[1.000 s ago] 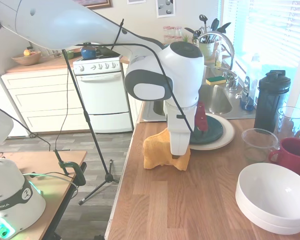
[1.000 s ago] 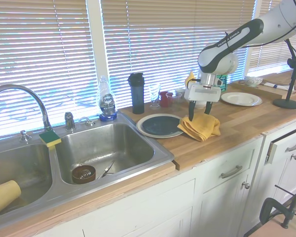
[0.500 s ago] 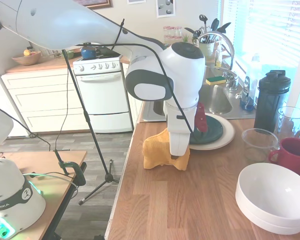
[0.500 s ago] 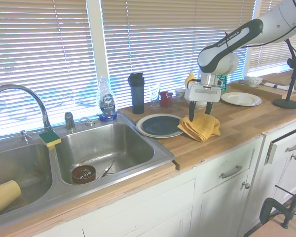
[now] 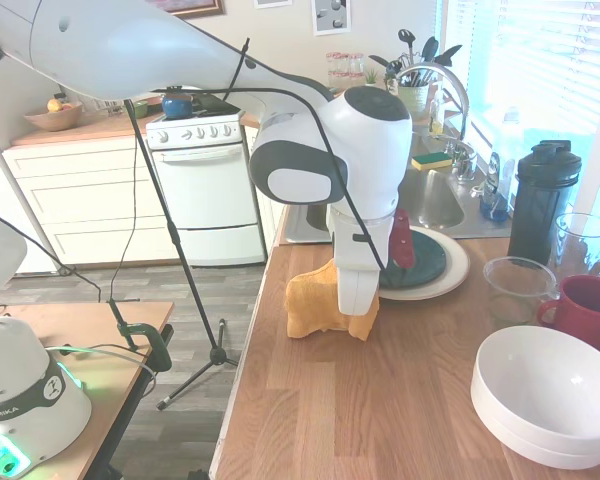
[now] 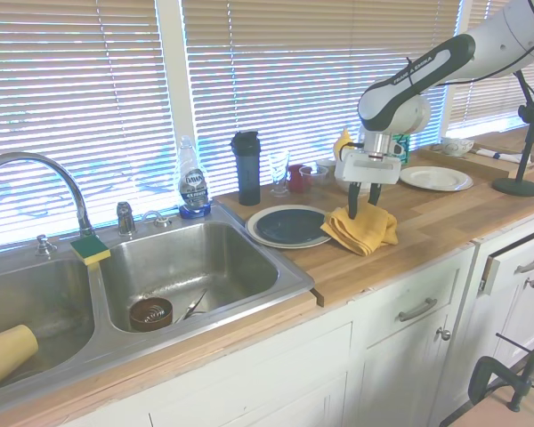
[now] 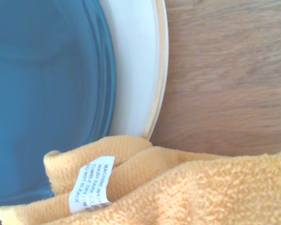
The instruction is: Wipe the blue plate in clockwise motion
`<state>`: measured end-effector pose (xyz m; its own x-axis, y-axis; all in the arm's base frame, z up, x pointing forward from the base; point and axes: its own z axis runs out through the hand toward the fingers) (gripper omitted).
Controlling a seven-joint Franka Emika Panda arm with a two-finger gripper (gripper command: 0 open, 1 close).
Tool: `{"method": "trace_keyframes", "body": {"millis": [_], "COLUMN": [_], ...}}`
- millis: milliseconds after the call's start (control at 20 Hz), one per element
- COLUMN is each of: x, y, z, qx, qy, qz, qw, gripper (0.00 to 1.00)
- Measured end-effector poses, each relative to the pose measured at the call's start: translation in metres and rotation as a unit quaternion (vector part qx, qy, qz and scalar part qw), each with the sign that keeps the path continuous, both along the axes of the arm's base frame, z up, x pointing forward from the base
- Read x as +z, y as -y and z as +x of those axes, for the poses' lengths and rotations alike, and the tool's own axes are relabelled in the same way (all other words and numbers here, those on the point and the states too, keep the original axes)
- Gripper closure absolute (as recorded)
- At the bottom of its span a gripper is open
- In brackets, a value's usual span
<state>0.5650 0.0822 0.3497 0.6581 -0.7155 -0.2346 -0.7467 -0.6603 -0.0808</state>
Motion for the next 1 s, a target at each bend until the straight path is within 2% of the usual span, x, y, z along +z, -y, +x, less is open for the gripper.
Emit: {"method": "trace_keyframes", "body": {"millis": [500, 1000], "x": [0.007, 0.065], "y": [0.0, -0.022], "z": [0.0, -0.019], "qx": [-0.002, 0.007], "qy": [0.006, 0.028], "qz": [0.0, -0.022], "qw": [1.0, 0.9993], "gripper": [1.0, 1.0]}}
